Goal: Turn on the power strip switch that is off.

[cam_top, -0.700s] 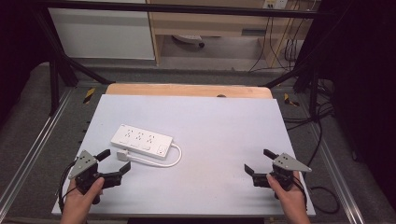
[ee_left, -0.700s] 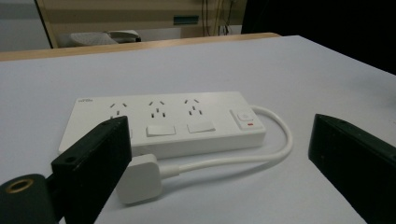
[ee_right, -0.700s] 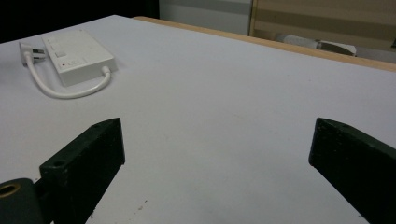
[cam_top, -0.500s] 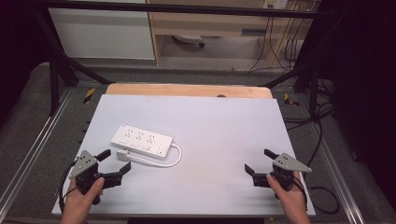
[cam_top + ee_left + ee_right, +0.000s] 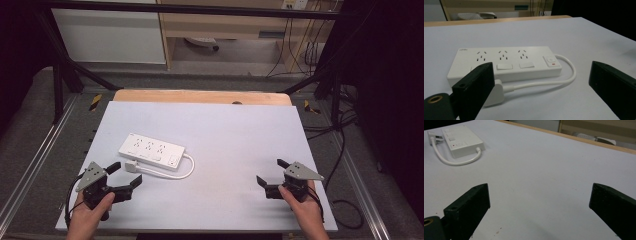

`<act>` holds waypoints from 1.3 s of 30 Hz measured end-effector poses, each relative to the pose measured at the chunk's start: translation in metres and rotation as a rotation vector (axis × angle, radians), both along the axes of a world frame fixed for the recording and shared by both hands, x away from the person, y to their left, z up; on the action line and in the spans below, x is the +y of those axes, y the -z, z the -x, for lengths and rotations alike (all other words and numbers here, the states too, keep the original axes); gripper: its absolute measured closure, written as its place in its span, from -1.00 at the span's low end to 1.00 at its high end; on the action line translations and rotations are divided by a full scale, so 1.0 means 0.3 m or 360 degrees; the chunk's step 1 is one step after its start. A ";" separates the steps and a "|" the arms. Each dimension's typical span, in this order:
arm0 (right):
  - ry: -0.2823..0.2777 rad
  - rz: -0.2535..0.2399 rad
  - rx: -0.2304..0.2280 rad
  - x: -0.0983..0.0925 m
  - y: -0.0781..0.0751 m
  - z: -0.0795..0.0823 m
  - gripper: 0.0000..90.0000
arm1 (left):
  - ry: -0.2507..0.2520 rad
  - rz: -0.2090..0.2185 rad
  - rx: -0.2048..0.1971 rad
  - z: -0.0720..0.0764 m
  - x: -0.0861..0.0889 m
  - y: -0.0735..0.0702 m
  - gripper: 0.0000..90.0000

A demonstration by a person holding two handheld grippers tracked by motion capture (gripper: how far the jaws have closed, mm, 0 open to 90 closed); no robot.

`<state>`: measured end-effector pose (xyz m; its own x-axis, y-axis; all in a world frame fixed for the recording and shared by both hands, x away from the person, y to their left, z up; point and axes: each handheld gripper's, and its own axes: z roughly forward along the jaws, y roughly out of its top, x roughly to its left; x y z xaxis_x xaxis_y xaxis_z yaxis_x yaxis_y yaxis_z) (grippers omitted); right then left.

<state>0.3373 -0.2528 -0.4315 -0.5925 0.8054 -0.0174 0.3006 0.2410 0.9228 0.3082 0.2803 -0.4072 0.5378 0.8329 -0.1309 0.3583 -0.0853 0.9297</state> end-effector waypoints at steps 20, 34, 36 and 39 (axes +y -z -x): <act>-0.0026 0.0052 0.0020 0.014 0.005 0.010 -0.93 | 0.0012 -0.0002 -0.0028 0.036 -0.067 -0.065 -0.70; -0.0047 0.0078 0.0010 0.020 0.002 0.013 -0.94 | -0.0038 0.0064 -0.0080 0.040 -0.074 -0.096 -0.75; -0.0049 0.0083 0.0013 0.022 0.003 0.012 -0.93 | -0.0048 0.0069 -0.0083 0.040 -0.071 -0.098 -0.74; -0.0050 0.0087 0.0015 0.025 0.003 0.013 -0.93 | -0.0054 0.0065 -0.0091 0.034 -0.070 -0.096 -0.73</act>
<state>0.3334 -0.2452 -0.4324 -0.6176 0.7846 -0.0550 0.3007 0.3002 0.9052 0.2979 0.2592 -0.3782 0.5168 0.8454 -0.1349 0.3065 -0.0357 0.9512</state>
